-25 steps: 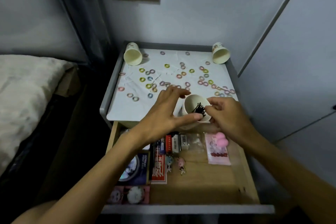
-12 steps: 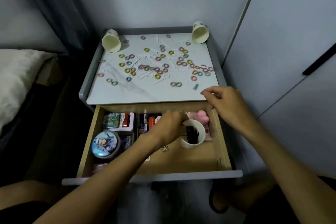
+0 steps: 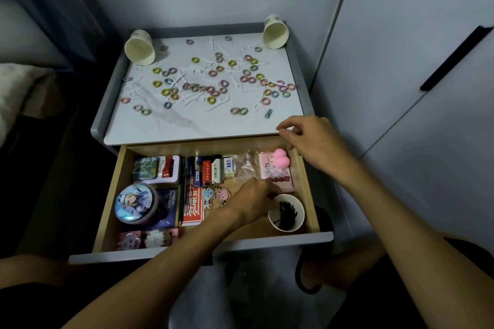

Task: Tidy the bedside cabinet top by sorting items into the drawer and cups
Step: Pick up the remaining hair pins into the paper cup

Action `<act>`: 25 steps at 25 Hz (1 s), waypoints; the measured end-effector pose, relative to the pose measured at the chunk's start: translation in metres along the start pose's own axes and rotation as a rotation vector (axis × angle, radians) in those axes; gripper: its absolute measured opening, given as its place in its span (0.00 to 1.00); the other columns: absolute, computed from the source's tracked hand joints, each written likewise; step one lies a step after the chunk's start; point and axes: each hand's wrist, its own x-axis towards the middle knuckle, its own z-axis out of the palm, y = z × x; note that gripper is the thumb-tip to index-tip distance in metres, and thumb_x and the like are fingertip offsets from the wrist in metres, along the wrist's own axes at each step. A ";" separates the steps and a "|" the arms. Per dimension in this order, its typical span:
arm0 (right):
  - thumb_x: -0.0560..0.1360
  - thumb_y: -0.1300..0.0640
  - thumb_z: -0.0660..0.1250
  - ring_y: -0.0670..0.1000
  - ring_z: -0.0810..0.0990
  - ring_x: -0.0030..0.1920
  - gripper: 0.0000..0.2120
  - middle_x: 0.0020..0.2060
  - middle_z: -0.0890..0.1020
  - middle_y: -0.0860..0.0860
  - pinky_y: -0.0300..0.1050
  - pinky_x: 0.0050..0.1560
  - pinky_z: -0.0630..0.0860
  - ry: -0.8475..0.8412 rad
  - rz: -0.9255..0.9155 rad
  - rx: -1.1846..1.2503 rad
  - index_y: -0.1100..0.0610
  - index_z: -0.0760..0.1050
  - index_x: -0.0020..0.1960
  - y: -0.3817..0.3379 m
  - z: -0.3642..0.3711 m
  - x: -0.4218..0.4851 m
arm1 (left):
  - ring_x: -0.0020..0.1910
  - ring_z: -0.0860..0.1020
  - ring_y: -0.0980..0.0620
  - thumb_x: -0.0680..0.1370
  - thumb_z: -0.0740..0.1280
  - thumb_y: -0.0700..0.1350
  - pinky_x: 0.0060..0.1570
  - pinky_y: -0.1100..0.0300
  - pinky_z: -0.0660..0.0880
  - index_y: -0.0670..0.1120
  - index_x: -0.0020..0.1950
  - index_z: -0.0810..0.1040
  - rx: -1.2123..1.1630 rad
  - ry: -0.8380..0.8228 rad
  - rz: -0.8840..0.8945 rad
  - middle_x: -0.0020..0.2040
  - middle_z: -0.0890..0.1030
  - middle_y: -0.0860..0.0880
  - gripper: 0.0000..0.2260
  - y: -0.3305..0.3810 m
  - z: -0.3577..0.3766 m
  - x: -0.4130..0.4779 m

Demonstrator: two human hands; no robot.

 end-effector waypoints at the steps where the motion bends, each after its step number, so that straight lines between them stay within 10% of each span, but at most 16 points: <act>1: 0.79 0.51 0.64 0.39 0.76 0.36 0.11 0.41 0.81 0.47 0.34 0.35 0.68 -0.010 0.001 0.002 0.51 0.80 0.58 0.001 0.001 0.000 | 0.41 0.79 0.54 0.77 0.68 0.37 0.43 0.60 0.79 0.43 0.57 0.83 -0.010 -0.018 0.013 0.52 0.84 0.45 0.11 0.000 0.002 0.001; 8: 0.80 0.51 0.63 0.45 0.82 0.39 0.13 0.48 0.84 0.51 0.43 0.43 0.81 -0.084 -0.019 -0.037 0.51 0.78 0.62 -0.004 0.009 0.004 | 0.43 0.79 0.57 0.79 0.68 0.44 0.42 0.69 0.75 0.44 0.64 0.78 -0.048 -0.053 0.001 0.58 0.82 0.46 0.14 -0.002 -0.003 -0.004; 12: 0.80 0.51 0.63 0.46 0.80 0.43 0.14 0.47 0.83 0.50 0.45 0.49 0.79 -0.083 -0.022 -0.068 0.51 0.76 0.65 -0.010 0.015 0.010 | 0.45 0.81 0.55 0.79 0.68 0.48 0.49 0.58 0.79 0.46 0.64 0.78 -0.022 0.068 -0.075 0.57 0.83 0.46 0.15 -0.009 -0.049 -0.017; 25: 0.79 0.54 0.64 0.54 0.72 0.67 0.26 0.71 0.71 0.53 0.38 0.60 0.67 0.172 0.120 0.054 0.50 0.62 0.75 -0.044 0.014 0.198 | 0.38 0.82 0.62 0.78 0.67 0.52 0.36 0.66 0.75 0.53 0.60 0.78 -0.293 0.364 -0.129 0.47 0.83 0.57 0.11 -0.062 -0.198 -0.022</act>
